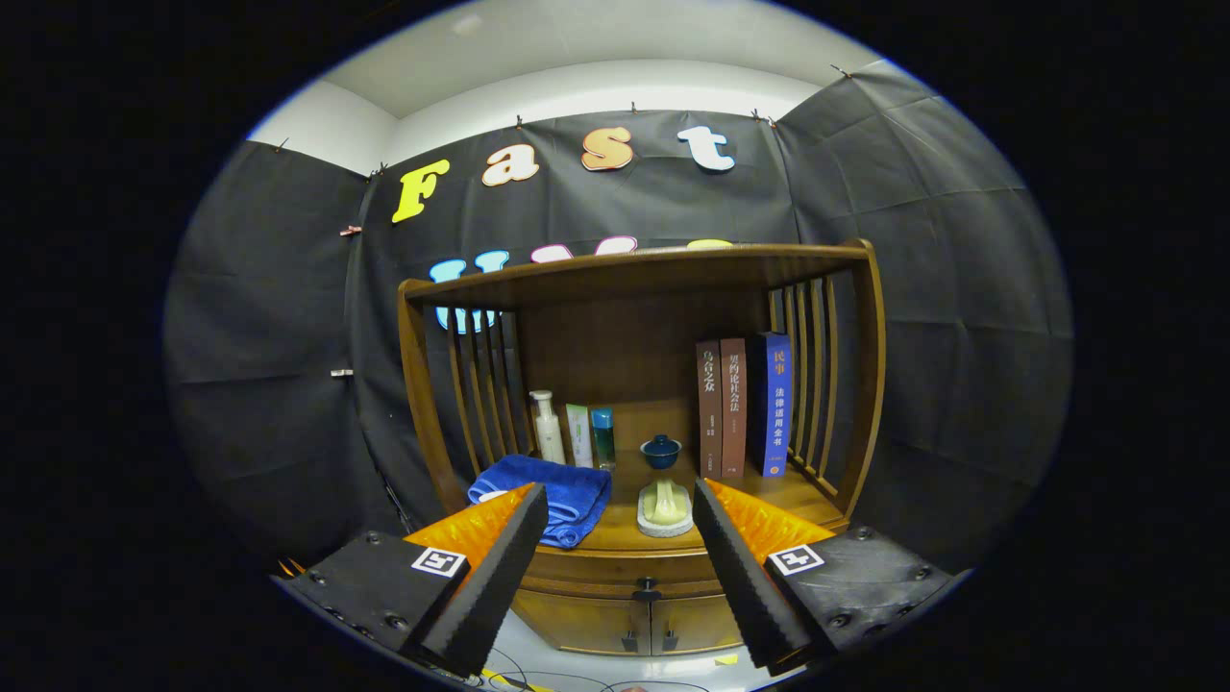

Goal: Pull open the drawer, take out the items inside it, and place them on the countertop above the cabinet.

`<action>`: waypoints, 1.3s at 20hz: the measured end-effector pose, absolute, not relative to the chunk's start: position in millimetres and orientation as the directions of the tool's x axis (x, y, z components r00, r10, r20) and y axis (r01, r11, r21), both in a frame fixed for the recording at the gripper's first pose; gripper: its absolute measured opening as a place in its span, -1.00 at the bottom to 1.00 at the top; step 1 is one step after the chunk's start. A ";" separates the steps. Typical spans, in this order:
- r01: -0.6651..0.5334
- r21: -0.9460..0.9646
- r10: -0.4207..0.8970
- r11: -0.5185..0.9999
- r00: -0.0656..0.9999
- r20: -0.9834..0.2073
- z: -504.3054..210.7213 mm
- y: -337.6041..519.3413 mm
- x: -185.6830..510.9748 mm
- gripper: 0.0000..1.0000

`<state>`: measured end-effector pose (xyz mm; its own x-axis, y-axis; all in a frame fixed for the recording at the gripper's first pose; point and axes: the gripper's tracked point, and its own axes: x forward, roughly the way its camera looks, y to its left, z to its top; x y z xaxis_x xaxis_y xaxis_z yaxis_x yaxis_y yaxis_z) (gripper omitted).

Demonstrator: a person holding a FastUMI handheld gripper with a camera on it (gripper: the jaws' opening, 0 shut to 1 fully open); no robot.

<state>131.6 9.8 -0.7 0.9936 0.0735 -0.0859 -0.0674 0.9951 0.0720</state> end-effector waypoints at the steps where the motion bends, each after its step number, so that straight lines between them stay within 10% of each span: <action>1: -0.058 0.056 0.063 0.997 0.994 -0.086 5.8 8.0 128.7 0.97; 26: -0.056 0.070 0.062 0.996 0.995 -0.083 44.1 3.2 102.4 0.98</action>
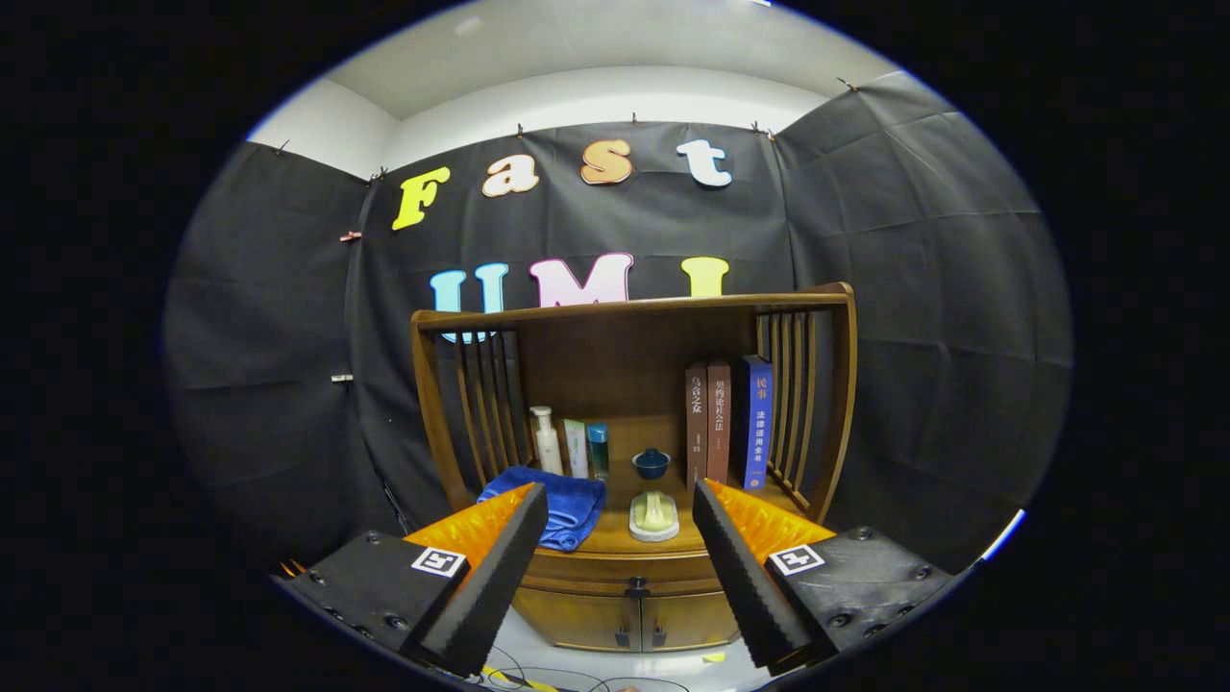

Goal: Pull open the drawer, take out the items inside it, and place them on the countertop above the cabinet.

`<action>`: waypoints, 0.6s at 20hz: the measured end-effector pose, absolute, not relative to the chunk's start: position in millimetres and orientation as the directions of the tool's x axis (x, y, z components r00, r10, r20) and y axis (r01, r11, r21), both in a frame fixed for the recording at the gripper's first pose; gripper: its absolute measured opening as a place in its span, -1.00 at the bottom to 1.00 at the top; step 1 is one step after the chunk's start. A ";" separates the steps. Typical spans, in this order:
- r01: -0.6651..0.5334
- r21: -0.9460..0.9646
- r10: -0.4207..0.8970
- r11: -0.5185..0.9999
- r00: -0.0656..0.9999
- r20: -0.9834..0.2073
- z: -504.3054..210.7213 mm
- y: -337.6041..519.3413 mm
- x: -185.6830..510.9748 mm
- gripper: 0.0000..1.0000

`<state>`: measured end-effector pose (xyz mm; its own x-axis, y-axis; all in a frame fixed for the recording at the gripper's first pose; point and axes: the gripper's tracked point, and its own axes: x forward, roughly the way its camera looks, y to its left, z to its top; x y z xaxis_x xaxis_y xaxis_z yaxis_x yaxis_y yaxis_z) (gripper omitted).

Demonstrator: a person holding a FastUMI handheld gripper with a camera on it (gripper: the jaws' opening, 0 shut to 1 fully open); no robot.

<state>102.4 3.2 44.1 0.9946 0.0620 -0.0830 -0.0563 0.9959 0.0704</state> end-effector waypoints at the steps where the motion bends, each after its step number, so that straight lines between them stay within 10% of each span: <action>1: -0.056 0.072 0.062 0.996 0.995 -0.084 44.1 3.1 103.0 0.98; 12: -0.057 0.081 0.064 0.995 0.995 -0.083 46.1 1.7 103.0 0.97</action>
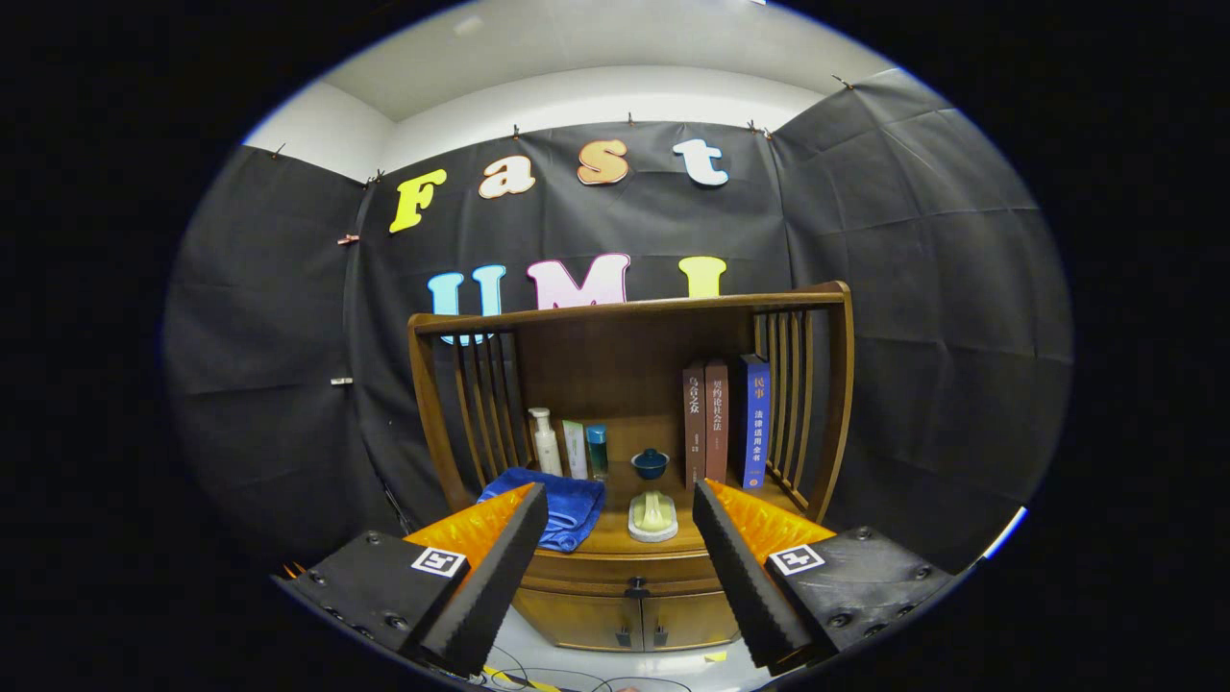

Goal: Pull open the drawer, take out the items inside it, and place them on the countertop above the cabinet.

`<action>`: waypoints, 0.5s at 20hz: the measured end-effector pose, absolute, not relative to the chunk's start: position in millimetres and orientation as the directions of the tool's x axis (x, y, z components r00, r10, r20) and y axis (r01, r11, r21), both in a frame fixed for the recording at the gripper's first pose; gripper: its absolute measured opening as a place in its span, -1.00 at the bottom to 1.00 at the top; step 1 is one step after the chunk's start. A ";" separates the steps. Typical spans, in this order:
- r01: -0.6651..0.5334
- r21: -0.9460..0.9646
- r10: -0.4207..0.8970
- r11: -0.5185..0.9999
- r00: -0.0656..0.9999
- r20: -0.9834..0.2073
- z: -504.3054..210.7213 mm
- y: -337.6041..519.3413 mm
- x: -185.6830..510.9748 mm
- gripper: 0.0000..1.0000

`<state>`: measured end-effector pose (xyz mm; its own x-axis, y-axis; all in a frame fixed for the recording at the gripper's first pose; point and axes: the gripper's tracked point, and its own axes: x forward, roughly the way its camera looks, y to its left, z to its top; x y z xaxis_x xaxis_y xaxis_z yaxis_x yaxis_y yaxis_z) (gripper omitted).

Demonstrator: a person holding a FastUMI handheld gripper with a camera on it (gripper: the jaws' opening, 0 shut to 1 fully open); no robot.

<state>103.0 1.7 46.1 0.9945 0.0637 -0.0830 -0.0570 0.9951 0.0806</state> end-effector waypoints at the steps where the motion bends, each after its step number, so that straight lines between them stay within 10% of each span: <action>1: -0.058 0.082 0.065 0.995 0.994 -0.085 45.5 1.6 103.0 0.97; 10: -0.059 0.084 0.066 0.995 0.994 -0.087 45.4 0.7 104.5 0.97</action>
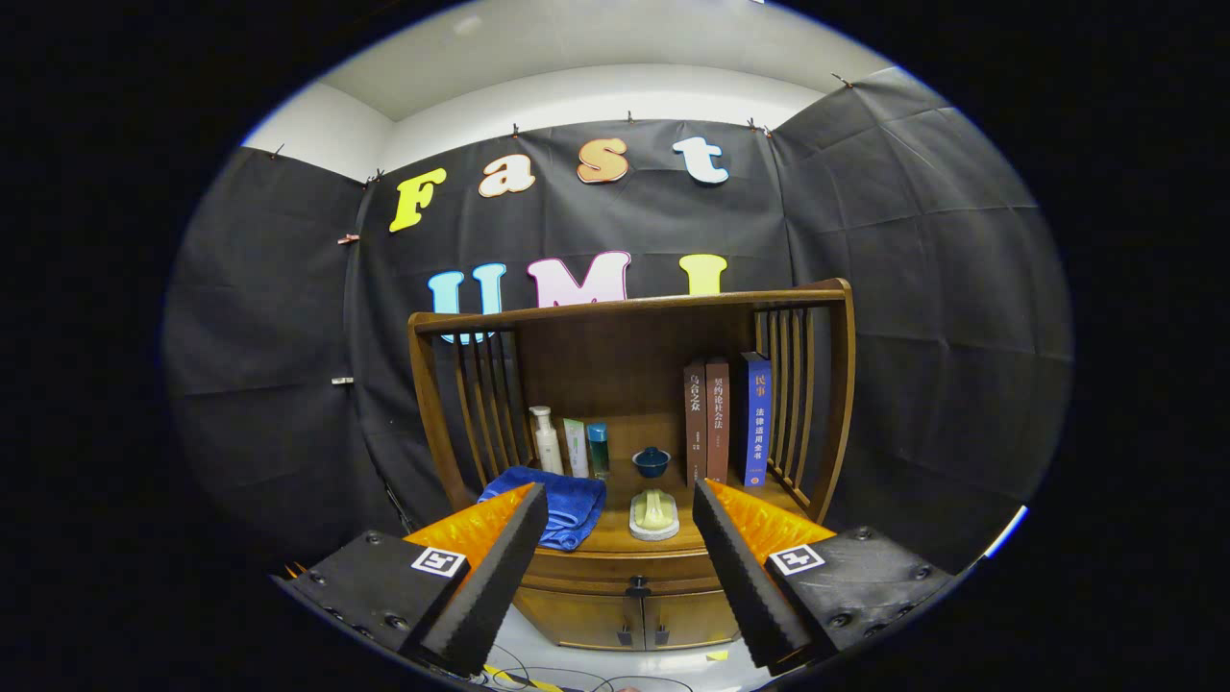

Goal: Pull open the drawer, take out the items inside it, and place them on the countertop above the cabinet.

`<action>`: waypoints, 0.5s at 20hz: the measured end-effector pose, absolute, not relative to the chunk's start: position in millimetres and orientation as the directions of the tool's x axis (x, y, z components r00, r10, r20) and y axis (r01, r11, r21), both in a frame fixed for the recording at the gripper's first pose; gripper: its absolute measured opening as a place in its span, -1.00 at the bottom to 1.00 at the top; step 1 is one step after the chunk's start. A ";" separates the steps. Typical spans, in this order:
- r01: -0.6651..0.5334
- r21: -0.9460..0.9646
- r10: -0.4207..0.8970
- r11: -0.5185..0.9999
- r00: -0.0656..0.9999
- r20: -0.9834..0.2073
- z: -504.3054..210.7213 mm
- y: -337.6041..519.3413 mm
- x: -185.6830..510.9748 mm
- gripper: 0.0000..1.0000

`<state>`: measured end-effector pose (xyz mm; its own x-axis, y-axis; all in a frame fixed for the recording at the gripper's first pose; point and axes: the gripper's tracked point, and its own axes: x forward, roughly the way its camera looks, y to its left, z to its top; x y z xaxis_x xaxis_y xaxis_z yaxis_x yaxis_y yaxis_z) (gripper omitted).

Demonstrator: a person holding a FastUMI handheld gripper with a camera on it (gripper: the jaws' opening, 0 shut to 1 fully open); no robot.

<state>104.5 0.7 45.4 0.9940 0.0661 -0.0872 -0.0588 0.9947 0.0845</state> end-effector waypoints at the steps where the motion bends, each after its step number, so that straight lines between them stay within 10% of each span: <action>1: -0.058 0.085 0.066 0.995 0.994 -0.087 45.4 0.7 104.6 0.97; 10: -0.056 0.096 0.064 0.994 0.994 -0.089 46.1 -2.8 103.4 0.96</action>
<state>103.4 -2.8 46.1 0.9940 0.0643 -0.0891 -0.0557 0.9938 0.0961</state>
